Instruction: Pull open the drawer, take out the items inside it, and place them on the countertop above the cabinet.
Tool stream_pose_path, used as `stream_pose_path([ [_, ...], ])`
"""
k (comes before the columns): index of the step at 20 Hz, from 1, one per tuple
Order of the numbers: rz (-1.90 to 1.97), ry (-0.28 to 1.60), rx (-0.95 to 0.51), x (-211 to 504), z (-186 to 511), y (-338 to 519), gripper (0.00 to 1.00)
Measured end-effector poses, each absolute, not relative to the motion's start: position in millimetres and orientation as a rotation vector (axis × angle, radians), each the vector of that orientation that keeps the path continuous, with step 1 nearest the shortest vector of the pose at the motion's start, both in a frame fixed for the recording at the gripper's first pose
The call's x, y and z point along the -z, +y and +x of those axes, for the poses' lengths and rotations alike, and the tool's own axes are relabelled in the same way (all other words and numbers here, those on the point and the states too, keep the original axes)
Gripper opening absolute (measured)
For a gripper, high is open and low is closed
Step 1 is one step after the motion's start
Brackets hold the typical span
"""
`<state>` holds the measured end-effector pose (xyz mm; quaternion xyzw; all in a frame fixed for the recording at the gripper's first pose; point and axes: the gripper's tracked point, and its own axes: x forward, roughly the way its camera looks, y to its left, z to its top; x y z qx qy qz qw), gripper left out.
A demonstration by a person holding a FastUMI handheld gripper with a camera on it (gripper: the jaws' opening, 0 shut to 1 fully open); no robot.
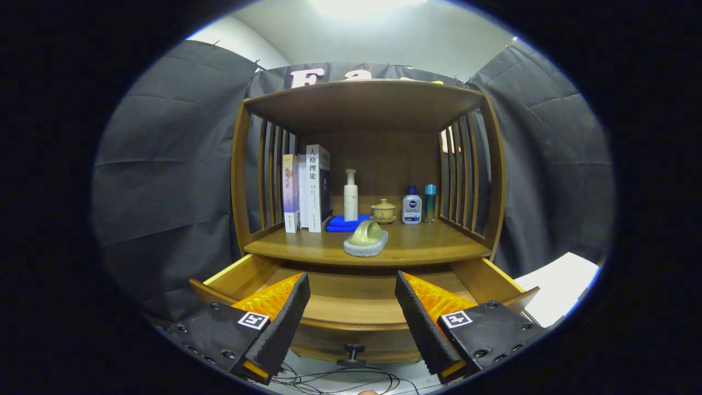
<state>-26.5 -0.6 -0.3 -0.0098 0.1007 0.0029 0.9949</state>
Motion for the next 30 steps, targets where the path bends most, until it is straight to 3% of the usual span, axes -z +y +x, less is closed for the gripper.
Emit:
stream_pose_path([
  [18, -0.050, 0.385, 0.011, 97, -45, -3, 0.98],
  [30, -0.117, 0.366, 0.069, 104, -27, -10, 0.98],
])
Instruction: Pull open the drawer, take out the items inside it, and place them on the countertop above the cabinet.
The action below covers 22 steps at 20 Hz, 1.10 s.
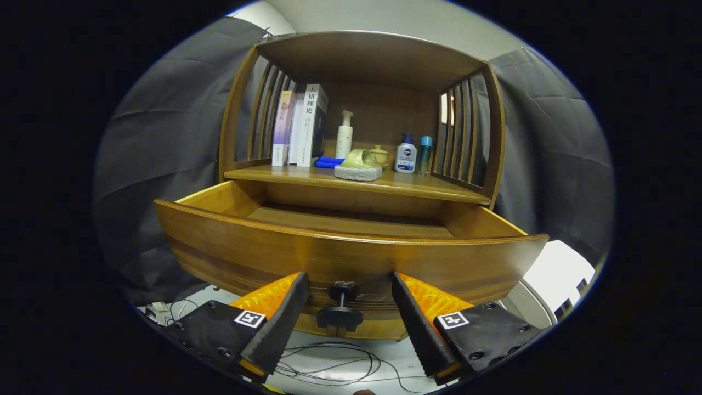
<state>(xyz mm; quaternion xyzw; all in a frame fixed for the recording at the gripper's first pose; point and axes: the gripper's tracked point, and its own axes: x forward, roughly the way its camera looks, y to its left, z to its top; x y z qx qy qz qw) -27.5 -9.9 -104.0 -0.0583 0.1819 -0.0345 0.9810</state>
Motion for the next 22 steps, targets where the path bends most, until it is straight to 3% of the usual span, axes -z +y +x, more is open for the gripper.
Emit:
stream_pose_path([
  [22, -0.059, 0.338, 0.100, 108, 68, -12, 0.98],
])
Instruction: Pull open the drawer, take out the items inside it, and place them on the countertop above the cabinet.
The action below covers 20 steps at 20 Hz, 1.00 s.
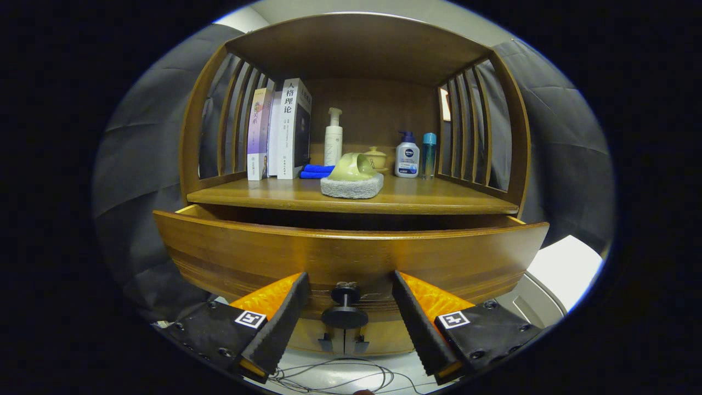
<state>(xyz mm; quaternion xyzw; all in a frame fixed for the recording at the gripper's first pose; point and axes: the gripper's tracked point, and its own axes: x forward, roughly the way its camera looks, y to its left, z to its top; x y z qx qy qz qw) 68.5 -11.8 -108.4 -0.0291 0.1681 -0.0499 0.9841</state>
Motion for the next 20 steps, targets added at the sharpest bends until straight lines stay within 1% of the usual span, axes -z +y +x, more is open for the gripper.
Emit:
stream_pose_path([
  [15, -0.045, 0.307, 0.116, 112, 125, -13, 0.98],
  [18, -0.067, 0.288, 0.109, 116, 122, -13, 0.98],
  [20, -0.038, 0.329, 0.106, 122, 115, -14, 0.98],
])
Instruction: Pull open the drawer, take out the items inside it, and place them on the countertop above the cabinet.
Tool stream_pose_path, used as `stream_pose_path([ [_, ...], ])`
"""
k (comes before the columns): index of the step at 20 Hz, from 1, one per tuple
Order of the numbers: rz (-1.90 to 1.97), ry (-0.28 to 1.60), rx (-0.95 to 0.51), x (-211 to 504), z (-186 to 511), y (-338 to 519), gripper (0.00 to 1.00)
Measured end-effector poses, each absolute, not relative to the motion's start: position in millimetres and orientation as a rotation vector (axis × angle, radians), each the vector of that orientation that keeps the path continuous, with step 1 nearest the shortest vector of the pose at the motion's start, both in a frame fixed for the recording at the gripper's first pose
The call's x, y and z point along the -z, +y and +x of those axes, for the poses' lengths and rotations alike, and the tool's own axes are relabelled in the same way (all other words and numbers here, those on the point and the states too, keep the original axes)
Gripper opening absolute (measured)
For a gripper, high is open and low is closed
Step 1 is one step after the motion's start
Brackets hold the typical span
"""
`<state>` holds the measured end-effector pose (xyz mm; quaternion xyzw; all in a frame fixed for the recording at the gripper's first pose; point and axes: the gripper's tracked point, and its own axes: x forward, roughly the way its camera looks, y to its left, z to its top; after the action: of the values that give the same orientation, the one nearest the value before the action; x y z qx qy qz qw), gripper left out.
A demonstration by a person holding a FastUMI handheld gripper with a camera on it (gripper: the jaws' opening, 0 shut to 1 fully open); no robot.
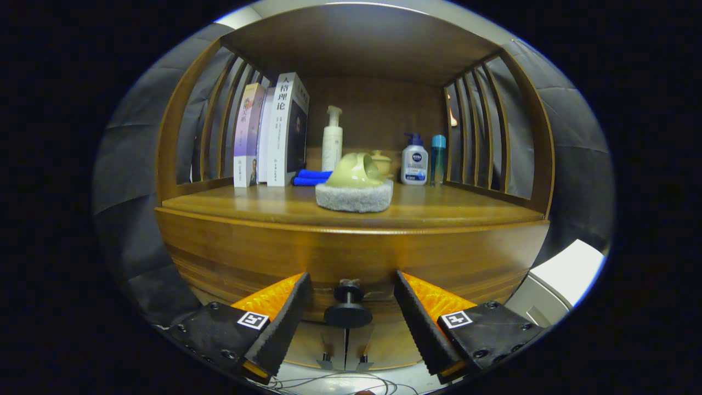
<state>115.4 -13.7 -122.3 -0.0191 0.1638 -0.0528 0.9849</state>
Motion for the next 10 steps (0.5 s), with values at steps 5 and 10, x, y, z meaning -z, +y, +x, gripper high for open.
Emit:
stream_pose_path([
  [5, 0.029, 0.264, 0.052, 81, 88, 4, 0.98],
  [10, -0.022, 0.137, 0.006, 33, 28, 16, 0.98],
])
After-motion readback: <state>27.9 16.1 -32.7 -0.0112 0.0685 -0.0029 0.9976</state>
